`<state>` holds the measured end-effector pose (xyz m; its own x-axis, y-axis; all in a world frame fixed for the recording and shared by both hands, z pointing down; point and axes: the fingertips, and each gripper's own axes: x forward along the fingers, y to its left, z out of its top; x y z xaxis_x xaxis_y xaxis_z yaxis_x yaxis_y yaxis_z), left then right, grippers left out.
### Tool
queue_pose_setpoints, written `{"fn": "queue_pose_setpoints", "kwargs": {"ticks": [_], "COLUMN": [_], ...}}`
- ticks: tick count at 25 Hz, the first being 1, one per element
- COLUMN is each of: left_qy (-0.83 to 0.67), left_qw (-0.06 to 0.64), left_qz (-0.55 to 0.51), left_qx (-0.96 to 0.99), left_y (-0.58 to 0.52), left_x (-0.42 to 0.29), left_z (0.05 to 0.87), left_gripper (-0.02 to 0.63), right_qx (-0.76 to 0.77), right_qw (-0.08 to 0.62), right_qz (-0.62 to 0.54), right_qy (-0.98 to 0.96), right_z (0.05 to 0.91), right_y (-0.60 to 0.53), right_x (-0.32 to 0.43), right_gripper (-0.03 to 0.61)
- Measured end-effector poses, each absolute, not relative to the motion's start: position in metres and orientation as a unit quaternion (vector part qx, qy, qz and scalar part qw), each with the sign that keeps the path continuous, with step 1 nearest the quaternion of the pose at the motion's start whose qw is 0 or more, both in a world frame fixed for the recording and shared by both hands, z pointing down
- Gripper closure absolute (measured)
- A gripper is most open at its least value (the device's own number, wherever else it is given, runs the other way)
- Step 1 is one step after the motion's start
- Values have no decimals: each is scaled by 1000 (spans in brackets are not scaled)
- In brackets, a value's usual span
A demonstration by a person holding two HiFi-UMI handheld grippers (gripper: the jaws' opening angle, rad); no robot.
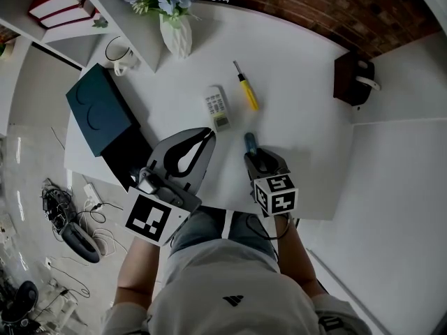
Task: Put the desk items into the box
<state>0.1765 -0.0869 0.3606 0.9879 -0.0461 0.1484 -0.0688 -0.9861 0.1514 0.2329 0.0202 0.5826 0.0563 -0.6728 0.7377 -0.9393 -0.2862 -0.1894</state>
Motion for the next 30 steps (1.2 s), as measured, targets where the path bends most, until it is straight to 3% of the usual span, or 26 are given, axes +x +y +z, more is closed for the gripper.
{"fn": "queue_pose_setpoints", "kwargs": {"ticks": [14, 30], "left_qy": [-34, -70], "left_qw": [75, 62], "left_qz": [70, 41], "left_qx": [994, 995], "left_y": [-83, -48], "left_x": [174, 161], "left_z": [359, 332], "left_gripper": [600, 600], "right_qx": [720, 701], "right_qw": [149, 119], "right_qz": [381, 306], "right_qy": [-560, -633], "right_z": [574, 491], "right_y": [23, 27], "right_x": [236, 229], "right_gripper": [451, 451]}}
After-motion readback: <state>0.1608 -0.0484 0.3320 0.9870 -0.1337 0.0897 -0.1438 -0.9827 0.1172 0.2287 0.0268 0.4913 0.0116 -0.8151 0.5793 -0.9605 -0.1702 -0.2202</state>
